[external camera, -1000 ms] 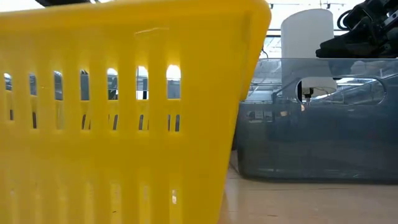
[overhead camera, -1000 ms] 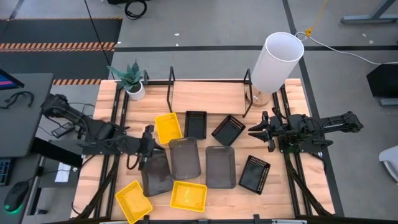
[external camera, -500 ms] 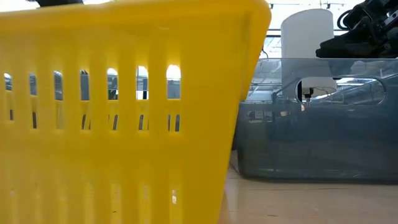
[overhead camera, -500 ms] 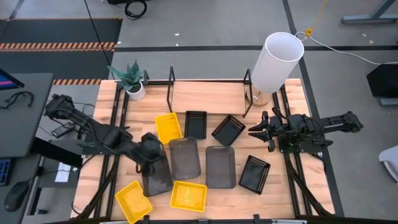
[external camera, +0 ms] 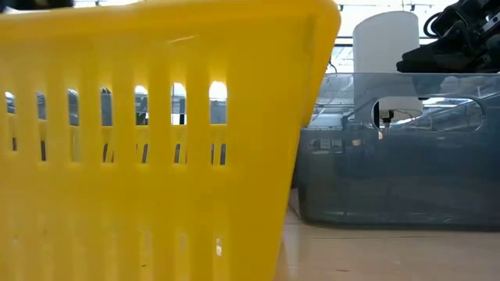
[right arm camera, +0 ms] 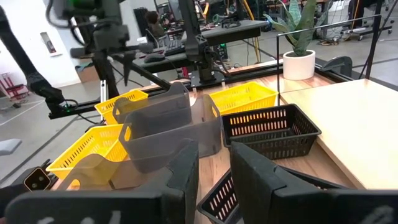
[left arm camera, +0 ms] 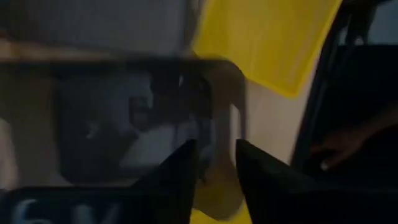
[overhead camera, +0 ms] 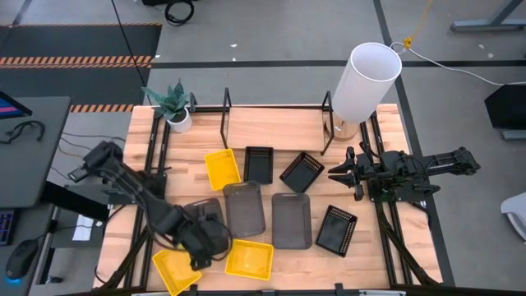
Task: Stack baskets on shelf by color
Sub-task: Stack the left gray bin on the middle gray bin
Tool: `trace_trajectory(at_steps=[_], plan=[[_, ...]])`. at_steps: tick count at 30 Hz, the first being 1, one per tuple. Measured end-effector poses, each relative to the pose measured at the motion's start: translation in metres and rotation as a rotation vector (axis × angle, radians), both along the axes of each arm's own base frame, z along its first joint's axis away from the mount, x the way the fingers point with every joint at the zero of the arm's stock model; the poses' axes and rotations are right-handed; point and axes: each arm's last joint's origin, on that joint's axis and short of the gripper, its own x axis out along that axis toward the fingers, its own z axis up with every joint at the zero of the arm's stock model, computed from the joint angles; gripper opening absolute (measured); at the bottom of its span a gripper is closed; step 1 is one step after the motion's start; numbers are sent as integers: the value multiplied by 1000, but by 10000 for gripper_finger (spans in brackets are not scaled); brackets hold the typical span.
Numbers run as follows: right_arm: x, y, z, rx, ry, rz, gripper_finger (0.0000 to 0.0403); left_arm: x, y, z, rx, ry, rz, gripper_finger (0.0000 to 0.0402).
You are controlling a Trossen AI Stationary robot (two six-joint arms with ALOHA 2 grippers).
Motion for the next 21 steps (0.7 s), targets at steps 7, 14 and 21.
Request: trace_trajectory(at_steps=[7, 14, 21], plan=[[0, 0, 0, 0, 0, 0, 98, 7, -32, -10, 39, 121, 8, 168], [0, 0, 0, 0, 0, 0, 98, 19, -47, -27, 105, 193, 15, 159], [0, 0, 0, 0, 0, 0, 98, 26, -50, -41, 119, 230, 28, 158]])
